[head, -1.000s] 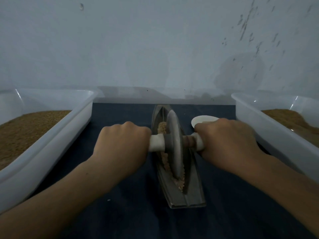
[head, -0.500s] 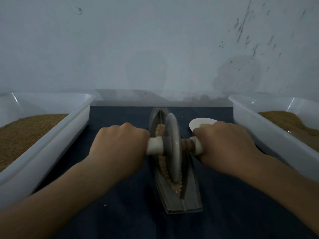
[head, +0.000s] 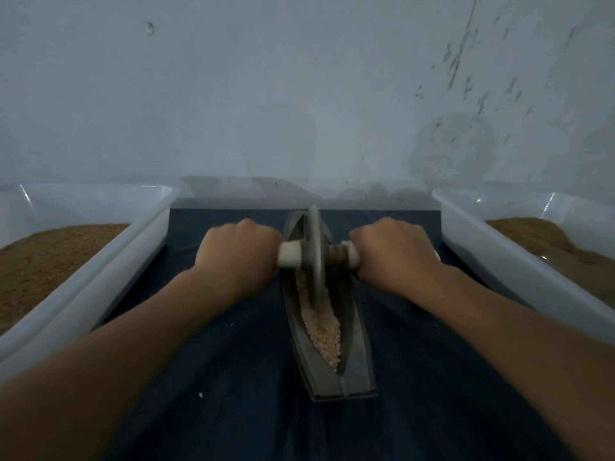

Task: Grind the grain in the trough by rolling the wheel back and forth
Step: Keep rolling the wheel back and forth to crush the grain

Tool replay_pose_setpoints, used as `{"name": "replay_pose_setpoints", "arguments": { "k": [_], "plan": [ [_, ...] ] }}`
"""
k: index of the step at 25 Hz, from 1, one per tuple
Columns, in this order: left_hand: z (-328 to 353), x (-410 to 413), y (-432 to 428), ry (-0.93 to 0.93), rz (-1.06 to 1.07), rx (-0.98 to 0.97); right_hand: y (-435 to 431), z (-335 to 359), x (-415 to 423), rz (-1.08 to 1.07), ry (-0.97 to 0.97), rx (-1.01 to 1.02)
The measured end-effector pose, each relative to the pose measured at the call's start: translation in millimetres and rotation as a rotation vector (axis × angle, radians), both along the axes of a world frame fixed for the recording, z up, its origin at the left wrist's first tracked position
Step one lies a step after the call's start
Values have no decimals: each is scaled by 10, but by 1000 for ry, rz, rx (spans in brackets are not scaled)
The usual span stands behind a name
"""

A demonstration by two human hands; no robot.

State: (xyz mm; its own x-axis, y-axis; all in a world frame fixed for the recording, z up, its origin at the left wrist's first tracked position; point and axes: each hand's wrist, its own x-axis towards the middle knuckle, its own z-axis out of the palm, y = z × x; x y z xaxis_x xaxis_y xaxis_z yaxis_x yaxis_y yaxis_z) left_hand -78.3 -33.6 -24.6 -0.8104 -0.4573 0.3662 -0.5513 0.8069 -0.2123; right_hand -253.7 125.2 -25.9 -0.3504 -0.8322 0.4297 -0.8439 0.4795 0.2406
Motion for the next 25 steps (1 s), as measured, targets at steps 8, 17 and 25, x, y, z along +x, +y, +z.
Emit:
{"name": "replay_pose_setpoints", "arguments": {
  "k": [8, 17, 25],
  "plan": [
    [-73, -90, -88, 33, 22, -2, -75, -19, -9, -38, 50, -35],
    [-107, 279, 190, 43, -28, -36, 310, -63, 184, 50, 193, -74],
    [103, -302, -133, -4, 75, -69, -302, 14, -130, -71, -116, -29]
  ]
}}
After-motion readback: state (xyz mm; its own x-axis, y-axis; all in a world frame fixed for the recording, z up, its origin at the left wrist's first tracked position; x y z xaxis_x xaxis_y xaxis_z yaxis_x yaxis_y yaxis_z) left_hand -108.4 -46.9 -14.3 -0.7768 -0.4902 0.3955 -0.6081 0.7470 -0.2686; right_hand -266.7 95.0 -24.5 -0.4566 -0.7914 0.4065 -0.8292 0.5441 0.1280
